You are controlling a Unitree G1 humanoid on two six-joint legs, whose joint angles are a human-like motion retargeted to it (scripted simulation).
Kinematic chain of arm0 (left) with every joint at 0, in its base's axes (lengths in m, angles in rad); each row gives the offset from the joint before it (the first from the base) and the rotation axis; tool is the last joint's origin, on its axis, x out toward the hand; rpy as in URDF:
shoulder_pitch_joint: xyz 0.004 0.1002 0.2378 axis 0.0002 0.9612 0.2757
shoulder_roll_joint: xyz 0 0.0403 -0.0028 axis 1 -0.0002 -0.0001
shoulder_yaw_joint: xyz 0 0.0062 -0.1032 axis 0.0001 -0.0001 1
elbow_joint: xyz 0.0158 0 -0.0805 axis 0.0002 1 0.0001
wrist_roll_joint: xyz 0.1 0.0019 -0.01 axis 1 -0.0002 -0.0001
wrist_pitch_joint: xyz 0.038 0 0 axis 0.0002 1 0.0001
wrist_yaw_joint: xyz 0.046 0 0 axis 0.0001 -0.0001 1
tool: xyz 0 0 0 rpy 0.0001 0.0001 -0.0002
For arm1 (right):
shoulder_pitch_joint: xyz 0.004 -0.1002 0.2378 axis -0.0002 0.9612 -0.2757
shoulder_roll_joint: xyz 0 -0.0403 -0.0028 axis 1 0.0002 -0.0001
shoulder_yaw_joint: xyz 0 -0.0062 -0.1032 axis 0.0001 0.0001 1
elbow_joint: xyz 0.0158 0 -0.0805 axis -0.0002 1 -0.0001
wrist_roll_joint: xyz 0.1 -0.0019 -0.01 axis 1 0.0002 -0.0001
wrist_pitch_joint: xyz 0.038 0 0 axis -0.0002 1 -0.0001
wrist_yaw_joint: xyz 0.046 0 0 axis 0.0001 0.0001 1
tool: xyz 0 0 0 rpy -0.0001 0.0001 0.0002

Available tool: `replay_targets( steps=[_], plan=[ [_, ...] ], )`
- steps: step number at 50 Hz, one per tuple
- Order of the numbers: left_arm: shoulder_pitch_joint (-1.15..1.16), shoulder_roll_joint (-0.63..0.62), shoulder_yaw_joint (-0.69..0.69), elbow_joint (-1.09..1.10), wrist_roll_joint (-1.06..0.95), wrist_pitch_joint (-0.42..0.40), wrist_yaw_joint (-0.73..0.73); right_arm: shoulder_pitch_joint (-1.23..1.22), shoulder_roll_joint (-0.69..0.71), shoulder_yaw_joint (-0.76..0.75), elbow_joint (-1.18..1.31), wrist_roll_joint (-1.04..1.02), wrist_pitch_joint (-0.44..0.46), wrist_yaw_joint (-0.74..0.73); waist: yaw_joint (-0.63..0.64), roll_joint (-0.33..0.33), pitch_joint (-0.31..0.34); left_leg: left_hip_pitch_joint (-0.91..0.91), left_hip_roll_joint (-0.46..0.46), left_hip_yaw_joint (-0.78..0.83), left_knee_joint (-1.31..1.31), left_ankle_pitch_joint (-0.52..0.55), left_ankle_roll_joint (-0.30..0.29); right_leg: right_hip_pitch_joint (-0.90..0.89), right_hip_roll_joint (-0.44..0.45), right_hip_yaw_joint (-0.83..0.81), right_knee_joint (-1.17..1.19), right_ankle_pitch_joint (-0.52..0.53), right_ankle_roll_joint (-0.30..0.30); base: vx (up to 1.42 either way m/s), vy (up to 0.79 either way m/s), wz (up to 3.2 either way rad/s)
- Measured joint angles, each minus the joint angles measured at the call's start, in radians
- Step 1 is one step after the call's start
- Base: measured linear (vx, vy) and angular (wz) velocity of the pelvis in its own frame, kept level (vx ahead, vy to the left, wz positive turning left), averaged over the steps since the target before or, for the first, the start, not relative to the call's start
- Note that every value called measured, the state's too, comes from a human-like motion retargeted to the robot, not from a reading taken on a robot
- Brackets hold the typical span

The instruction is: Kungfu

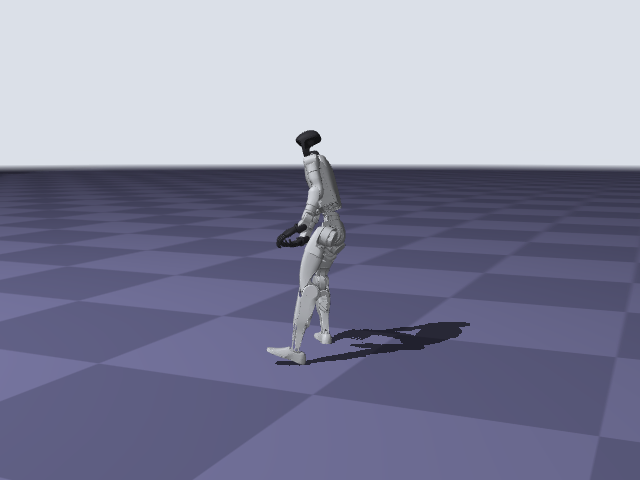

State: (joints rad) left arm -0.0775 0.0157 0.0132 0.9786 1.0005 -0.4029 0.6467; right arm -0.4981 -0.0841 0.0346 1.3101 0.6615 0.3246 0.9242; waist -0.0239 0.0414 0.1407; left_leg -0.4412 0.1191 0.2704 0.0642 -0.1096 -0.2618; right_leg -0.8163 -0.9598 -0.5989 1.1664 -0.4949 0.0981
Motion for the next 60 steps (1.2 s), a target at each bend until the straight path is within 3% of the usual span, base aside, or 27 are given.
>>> replay_targets(
  steps=[3, 13, 18, 22, 24, 30, 35, 38, 40, 42, 44, 47, 49, 53, 57, 60],
  plan=[
    [0.021, 0.01, -0.009, 0.0, -0.037, 0.014, -0.029, 0.021, -0.029, 0.047, -0.029, -0.025, -0.001, 0.025, -0.018, -0.016, -0.023, 0.011, -0.019, 0.002, -0.007, 0.004, 0.0, -0.007, -0.016, 0.018, -0.005, 0.013, 0.004, 0.24, 0.14, -0.02],
    [0.055, -0.02, -0.029, -0.056, -0.155, 0.11, -0.026, 0.044, -0.188, 0.127, -0.146, -0.228, -0.167, -0.028, -0.003, -0.057, -0.069, 0.028, -0.004, 0.129, -0.013, 0.043, 0.0, 0.063, -0.019, -0.016, -0.077, 0.069, 0.006, 0.26, 0.05, -0.01],
    [0.078, -0.044, -0.03, -0.094, -0.218, 0.131, -0.044, 0.032, -0.224, 0.132, -0.193, -0.208, -0.178, -0.029, 0.077, -0.062, -0.084, -0.037, 0.099, 0.282, 0.071, 0.19, 0.0, 0.171, 0.065, -0.106, -0.179, 0.106, 0.004, 0.39, -0.16, 0.23],
    [0.12, -0.051, 0.017, -0.131, -0.283, 0.117, -0.072, 0.015, -0.237, 0.169, -0.286, -0.169, -0.208, -0.063, 0.214, -0.051, -0.077, -0.025, 0.254, 0.409, 0.184, 0.217, 0.016, 0.323, 0.213, -0.19, -0.317, 0.154, 0.012, 0.64, -0.15, -0.39],
    [0.139, -0.049, 0.055, -0.148, -0.323, 0.099, -0.093, -0.003, -0.249, 0.195, -0.356, -0.17, -0.232, -0.063, 0.272, -0.051, -0.076, -0.052, 0.274, 0.378, 0.251, 0.175, 0.069, 0.381, 0.247, -0.218, -0.39, 0.208, 0.024, 0.69, 0.2, -0.12],
    [0.184, -0.001, 0.223, -0.175, -0.431, 0.083, -0.193, -0.063, -0.278, 0.268, -0.581, -0.233, -0.326, -0.025, 0.426, -0.048, -0.11, -0.122, 0.253, 0.167, 0.414, 0.025, 0.121, 0.537, 0.327, -0.248, -0.574, 0.381, 0.074, 0.85, 0.37, 0.02],
    [0.178, 0.076, 0.381, -0.204, -0.557, 0.064, -0.411, -0.107, -0.265, 0.319, -0.693, -0.201, -0.452, -0.105, 0.449, -0.014, -0.181, -0.178, 0.232, 0.075, 0.506, -0.062, 0.169, 0.719, 0.436, -0.266, -0.781, 0.683, 0.164, 0.88, 0.57, 0.83],
    [0.144, 0.175, 0.46, -0.22, -0.679, 0.056, -0.605, -0.129, -0.261, 0.341, -0.751, -0.174, -0.519, -0.185, 0.433, 0.004, -0.22, -0.166, 0.179, 0.034, 0.51, -0.088, 0.203, 0.827, 0.482, -0.208, -0.873, 0.881, 0.139, 0.87, 0.57, 1.5],
    [0.11, 0.273, 0.478, -0.236, -0.772, 0.053, -0.723, -0.141, -0.272, 0.348, -0.799, -0.16, -0.556, -0.22, 0.402, -0.002, -0.238, -0.138, 0.115, 0.012, 0.478, -0.081, 0.217, 0.833, 0.559, 0.009, -0.873, 0.873, 0.164, 0.7, 0.26, 1.86],
    [0.044, 0.386, 0.467, -0.247, -0.87, 0.078, -0.852, -0.146, -0.291, 0.33, -0.861, -0.165, -0.588, -0.249, 0.378, 0.026, -0.267, -0.134, 0.128, -0.063, 0.436, -0.047, 0.2, 0.772, 0.758, 0.265, -0.815, 0.739, 0.164, 0.65, 0.04, 1.79],
    [-0.035, 0.458, 0.431, -0.258, -0.946, 0.128, -0.993, -0.127, -0.318, 0.3, -0.923, -0.182, -0.626, -0.286, 0.323, 0.04, -0.276, -0.105, 0.081, -0.127, 0.401, -0.026, 0.204, 0.757, 0.861, 0.348, -0.765, 0.621, 0.164, 0.66, 0.16, 2.3],
    [-0.144, 0.512, 0.336, -0.294, -1.025, 0.205, -1.191, -0.07, -0.361, 0.261, -1.02, -0.215, -0.715, -0.375, 0.232, 0.029, -0.255, -0.001, -0.064, -0.173, 0.316, 0.006, 0.265, 0.716, 0.892, 0.423, -0.677, 0.466, 0.158, 0.6, 0.35, 2.24],
    [-0.211, 0.518, 0.24, -0.326, -1.044, 0.23, -1.251, -0.022, -0.377, 0.236, -1.077, -0.249, -0.802, -0.457, 0.166, 0.027, -0.238, 0.06, -0.143, -0.232, 0.273, 0.024, 0.307, 0.656, 0.914, 0.457, -0.65, 0.408, 0.121, 0.48, 0.19, 1.99],
    [-0.346, 0.449, 0.045, -0.352, -1.072, 0.24, -1.326, 0.094, -0.385, 0.176, -1.174, -0.363, -1.014, -0.667, 0.06, 0.008, -0.201, 0.155, -0.258, -0.327, 0.243, 0.041, 0.361, 0.51, 0.961, 0.551, -0.688, 0.377, 0.023, 0.4, 0.07, 1.66],
    [-0.435, 0.252, -0.112, -0.305, -1.202, 0.286, -1.44, 0.23, -0.353, 0.086, -1.249, -0.618, -1.216, -0.975, -0.067, 0.001, -0.148, 0.248, -0.338, -0.413, 0.248, 0.053, 0.396, 0.369, 0.936, 0.585, -0.819, 0.529, -0.072, 0.27, 0.04, 1.81],
    [-0.437, 0.067, -0.215, -0.258, -1.323, 0.358, -1.502, 0.335, -0.301, 0.043, -1.305, -0.938, -1.264, -1.322, -0.138, 0.006, -0.105, 0.32, -0.376, -0.448, 0.236, 0.066, 0.425, 0.3, 0.906, 0.556, -0.954, 0.595, -0.076, 0.18, 0.08, 1.11]
  ],
)
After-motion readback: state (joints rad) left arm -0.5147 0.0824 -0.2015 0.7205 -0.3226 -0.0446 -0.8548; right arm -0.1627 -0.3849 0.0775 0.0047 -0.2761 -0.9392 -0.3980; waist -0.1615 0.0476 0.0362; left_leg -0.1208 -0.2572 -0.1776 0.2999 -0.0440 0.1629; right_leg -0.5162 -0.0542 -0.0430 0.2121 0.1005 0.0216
